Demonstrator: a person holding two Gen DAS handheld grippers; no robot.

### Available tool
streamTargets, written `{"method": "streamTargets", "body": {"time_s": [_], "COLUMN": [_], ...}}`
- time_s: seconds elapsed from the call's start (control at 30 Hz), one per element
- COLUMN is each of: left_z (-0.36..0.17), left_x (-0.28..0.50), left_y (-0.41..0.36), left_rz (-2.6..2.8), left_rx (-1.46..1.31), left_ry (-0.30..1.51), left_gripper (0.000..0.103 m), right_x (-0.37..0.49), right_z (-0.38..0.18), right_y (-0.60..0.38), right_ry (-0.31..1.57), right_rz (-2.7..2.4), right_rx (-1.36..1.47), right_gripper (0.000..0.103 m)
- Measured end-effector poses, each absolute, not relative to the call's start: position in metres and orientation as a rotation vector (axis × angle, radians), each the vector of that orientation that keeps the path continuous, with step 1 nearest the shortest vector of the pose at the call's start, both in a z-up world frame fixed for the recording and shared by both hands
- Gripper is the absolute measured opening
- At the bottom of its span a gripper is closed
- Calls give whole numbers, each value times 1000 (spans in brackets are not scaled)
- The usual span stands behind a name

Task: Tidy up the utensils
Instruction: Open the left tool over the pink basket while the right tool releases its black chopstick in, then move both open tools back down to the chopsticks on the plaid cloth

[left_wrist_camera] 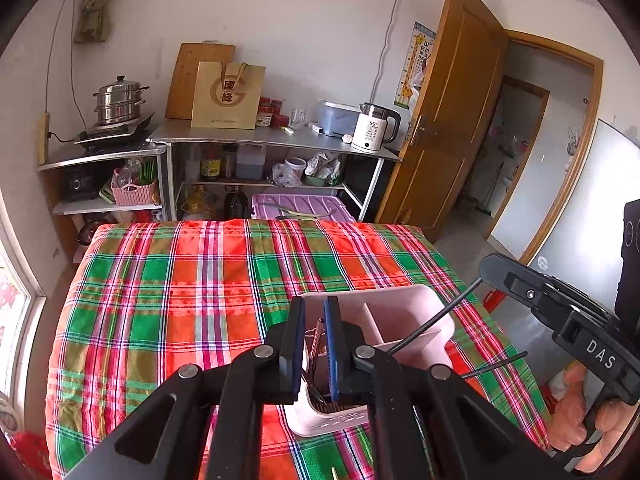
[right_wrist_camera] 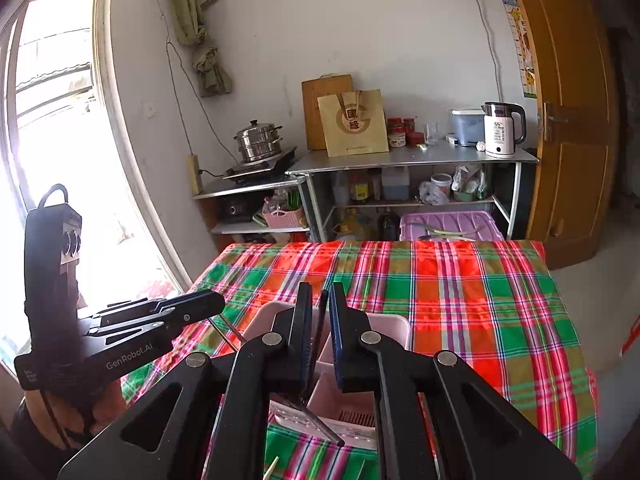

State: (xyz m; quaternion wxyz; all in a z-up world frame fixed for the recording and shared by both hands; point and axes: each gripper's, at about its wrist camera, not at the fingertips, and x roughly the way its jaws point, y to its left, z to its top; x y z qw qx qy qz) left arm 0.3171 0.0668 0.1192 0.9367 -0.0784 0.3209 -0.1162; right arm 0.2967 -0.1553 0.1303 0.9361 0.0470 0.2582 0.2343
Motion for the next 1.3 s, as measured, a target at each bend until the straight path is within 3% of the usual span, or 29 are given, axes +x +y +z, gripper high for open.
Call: {"method": "streamTargets", "body": {"time_s": [0.47, 0.97, 1.3], "left_z": [141, 89, 51], "left_x": [214, 101, 87], "left_y": [79, 50, 41], "left_rz": [-193, -252, -256], "left_rx": [-162, -140, -130], "left_ry": [545, 544, 624], "left_gripper": [13, 13, 14], "right_x": [193, 110, 104], "right_z": [154, 97, 56], "right_y": [-196, -230, -255], "right_ry": [384, 438, 532], "right_rz": [459, 455, 403], "right_rx": [74, 88, 132], "right_gripper": [13, 14, 14]}}
